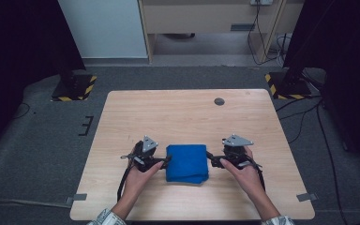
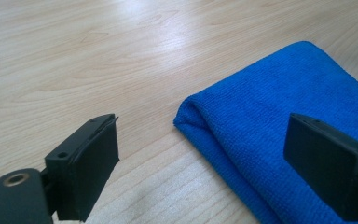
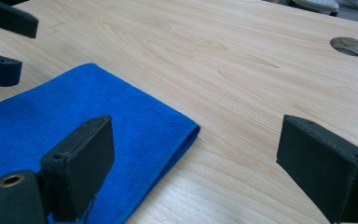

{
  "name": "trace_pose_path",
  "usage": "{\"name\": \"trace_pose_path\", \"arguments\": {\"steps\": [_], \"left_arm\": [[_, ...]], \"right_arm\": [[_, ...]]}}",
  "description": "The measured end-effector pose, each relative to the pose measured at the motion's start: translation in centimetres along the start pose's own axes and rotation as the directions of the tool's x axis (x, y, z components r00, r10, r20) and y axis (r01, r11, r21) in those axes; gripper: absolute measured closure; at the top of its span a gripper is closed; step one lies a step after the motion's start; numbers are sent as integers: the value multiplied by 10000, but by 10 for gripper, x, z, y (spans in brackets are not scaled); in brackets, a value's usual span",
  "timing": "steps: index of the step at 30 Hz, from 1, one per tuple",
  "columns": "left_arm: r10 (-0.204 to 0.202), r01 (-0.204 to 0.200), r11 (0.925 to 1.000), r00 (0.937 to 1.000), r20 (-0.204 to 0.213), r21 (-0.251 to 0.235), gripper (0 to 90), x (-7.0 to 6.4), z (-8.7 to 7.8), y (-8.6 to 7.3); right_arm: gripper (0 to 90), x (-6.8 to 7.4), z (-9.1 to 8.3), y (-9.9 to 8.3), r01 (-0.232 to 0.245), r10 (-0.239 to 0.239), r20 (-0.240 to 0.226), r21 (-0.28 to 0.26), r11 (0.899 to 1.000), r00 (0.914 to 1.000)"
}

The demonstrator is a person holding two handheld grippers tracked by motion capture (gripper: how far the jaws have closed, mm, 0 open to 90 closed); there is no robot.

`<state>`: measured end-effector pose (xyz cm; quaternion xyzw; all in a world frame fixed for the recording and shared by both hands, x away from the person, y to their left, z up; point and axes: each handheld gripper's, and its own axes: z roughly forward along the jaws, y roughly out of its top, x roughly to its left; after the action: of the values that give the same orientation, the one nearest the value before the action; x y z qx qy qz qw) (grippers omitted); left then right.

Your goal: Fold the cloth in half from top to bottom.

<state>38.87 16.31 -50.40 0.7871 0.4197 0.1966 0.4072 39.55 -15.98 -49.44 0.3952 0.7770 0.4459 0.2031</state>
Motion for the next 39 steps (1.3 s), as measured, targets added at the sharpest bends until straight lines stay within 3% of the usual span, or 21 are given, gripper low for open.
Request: {"name": "trace_pose_path", "arguments": {"steps": [3,4,14,19,26,39], "left_arm": [[-5,4,10000,10000,-76,-32,91,2,0,-1],[8,-9,10000,9996,-270,-30,83,3,0,0],[-210,211,9998,9993,-297,45,79,9,-6,-3],[-157,169,9995,9989,-434,259,76,18,-15,-9],[-409,453,9972,9966,-714,600,76,38,-20,-16],[-541,592,9966,9946,-890,565,76,48,-22,-17]], "right_arm": [[109,-3,0,-1,-73,73,93,47,10000,9999],[104,-6,0,-2,-152,150,158,110,9998,9998],[111,-21,-5,-12,-323,309,349,432,9985,9989],[114,-30,-9,-16,-458,431,493,553,9974,9979],[108,-40,-16,-21,-626,591,624,563,9964,9963],[104,-53,-21,-25,-1003,954,866,538,9935,9917]]}}
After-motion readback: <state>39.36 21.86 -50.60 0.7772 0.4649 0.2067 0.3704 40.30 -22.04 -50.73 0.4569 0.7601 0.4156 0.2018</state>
